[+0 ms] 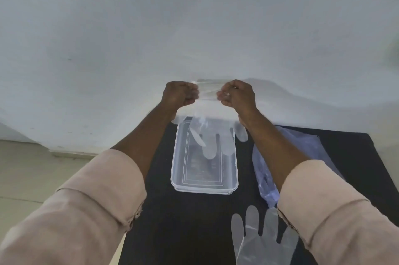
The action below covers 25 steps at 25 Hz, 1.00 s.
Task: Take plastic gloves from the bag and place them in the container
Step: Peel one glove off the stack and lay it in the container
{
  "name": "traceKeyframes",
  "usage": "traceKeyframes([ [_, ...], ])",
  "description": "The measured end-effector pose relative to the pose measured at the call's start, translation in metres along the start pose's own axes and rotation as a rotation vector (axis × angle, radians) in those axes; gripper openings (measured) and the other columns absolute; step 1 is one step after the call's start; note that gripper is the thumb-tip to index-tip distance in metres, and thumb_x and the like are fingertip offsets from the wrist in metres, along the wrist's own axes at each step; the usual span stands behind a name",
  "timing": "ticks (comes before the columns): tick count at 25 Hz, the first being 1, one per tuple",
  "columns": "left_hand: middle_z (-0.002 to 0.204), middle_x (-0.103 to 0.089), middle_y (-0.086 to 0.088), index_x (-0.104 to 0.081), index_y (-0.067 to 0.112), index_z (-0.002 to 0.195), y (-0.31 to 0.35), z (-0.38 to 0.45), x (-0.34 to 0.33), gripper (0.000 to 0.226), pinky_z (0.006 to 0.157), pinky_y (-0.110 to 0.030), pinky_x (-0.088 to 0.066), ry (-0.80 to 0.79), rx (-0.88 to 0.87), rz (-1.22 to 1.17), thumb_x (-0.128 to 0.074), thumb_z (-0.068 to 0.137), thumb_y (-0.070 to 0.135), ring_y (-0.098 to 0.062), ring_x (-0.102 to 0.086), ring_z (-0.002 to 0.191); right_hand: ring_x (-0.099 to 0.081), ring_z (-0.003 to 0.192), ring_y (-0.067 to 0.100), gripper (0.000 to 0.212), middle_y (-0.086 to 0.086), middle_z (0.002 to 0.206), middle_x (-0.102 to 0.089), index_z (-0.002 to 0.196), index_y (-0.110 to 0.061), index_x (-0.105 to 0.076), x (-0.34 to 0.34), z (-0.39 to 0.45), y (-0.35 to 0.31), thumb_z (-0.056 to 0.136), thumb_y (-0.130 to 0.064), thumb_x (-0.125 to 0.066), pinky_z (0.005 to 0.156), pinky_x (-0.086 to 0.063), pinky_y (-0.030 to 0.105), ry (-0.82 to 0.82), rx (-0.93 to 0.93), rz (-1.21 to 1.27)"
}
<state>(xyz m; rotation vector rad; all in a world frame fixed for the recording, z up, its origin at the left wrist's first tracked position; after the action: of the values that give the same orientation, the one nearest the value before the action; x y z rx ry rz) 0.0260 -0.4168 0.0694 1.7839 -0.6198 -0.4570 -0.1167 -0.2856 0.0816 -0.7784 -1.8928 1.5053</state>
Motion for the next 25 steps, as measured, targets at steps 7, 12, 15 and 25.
traceKeyframes([
  [7,0.086,-0.072,-0.005,-0.071,0.014,0.089,0.042,-0.046,0.006,0.019,0.082,-0.032,-0.056,0.038,-0.515,0.013,-0.054,0.096,0.016,-0.017,-0.068,0.087,-0.07,0.084,0.029,0.017,0.019,0.082,-0.071,0.081,-0.007,-0.061,0.012,-0.049,-0.037,0.095,-0.011,-0.052,0.079,-0.054,0.04,0.12,0.526,0.024],
  [12,0.098,-0.074,0.007,-0.073,0.015,0.096,-0.073,-0.076,0.014,0.02,0.092,-0.035,-0.05,-0.046,-0.503,0.522,-0.054,0.097,0.022,-0.007,-0.064,0.104,-0.062,0.072,0.014,0.029,0.007,0.081,-0.07,0.09,-0.014,-0.065,0.008,-0.092,0.066,0.096,-0.035,-0.046,0.068,-0.046,0.027,-0.058,0.38,-0.32],
  [15,0.108,-0.075,0.002,-0.073,0.018,0.1,-0.121,-0.08,0.013,0.036,0.105,-0.051,-0.041,-0.121,-0.504,0.865,-0.043,0.096,0.036,-0.022,-0.058,0.123,-0.057,0.08,0.002,0.027,0.0,0.084,-0.072,0.092,-0.016,-0.066,0.006,-0.102,0.105,0.096,-0.032,-0.043,0.082,-0.044,0.028,-0.143,0.404,-0.617],
  [25,0.113,-0.074,0.004,-0.076,0.027,0.092,-0.139,-0.088,-0.001,0.024,0.114,-0.066,-0.015,-0.294,-0.609,1.381,-0.054,0.09,0.037,-0.032,-0.044,0.136,-0.06,0.119,0.017,0.022,-0.003,0.111,-0.073,0.104,-0.026,-0.067,-0.002,-0.101,0.14,0.095,-0.031,-0.048,0.115,-0.013,0.049,-0.39,0.45,-1.25],
])
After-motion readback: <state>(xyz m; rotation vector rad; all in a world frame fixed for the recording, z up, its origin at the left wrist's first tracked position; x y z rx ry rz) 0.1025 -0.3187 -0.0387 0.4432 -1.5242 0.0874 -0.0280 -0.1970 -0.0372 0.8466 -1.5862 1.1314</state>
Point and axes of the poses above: each hand's wrist, its own z-axis towards the middle knuckle, its own x-axis out of the back of the hand, y = z × x, the point moved 7 cm from there along z, towards the middle knuckle
